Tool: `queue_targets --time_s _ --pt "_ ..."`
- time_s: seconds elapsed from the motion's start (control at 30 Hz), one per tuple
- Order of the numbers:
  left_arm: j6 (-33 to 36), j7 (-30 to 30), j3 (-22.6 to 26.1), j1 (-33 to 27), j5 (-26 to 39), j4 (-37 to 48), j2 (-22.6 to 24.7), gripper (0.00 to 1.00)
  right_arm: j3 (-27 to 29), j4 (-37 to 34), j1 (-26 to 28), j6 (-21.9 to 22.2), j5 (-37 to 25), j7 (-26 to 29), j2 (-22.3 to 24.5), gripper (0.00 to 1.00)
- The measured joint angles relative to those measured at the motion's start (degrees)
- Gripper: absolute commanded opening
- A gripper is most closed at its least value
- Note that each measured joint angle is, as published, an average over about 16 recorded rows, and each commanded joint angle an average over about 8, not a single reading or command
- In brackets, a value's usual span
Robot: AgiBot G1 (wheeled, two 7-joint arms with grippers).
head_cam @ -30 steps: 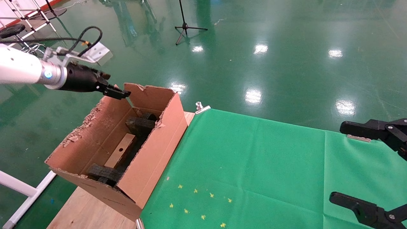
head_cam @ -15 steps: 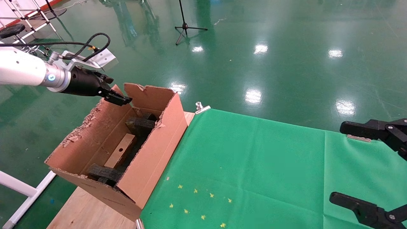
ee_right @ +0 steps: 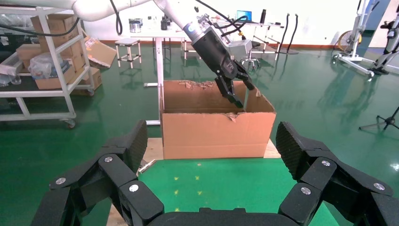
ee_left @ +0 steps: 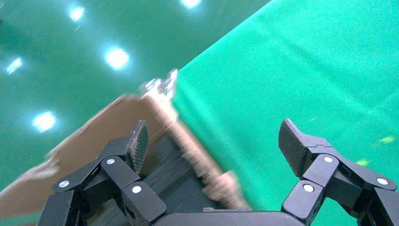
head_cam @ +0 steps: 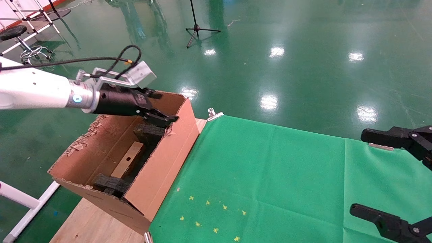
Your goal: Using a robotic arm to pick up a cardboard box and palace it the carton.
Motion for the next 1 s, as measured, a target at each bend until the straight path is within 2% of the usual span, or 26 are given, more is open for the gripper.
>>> queue_targets --time_s 1.0 --pt "10.8 9.5 -15.6 22.2 -33.9 -21.1 -3.6 1.0 0.0 0.0 0.0 0.0 0.0 0.0 0.0 1.0"
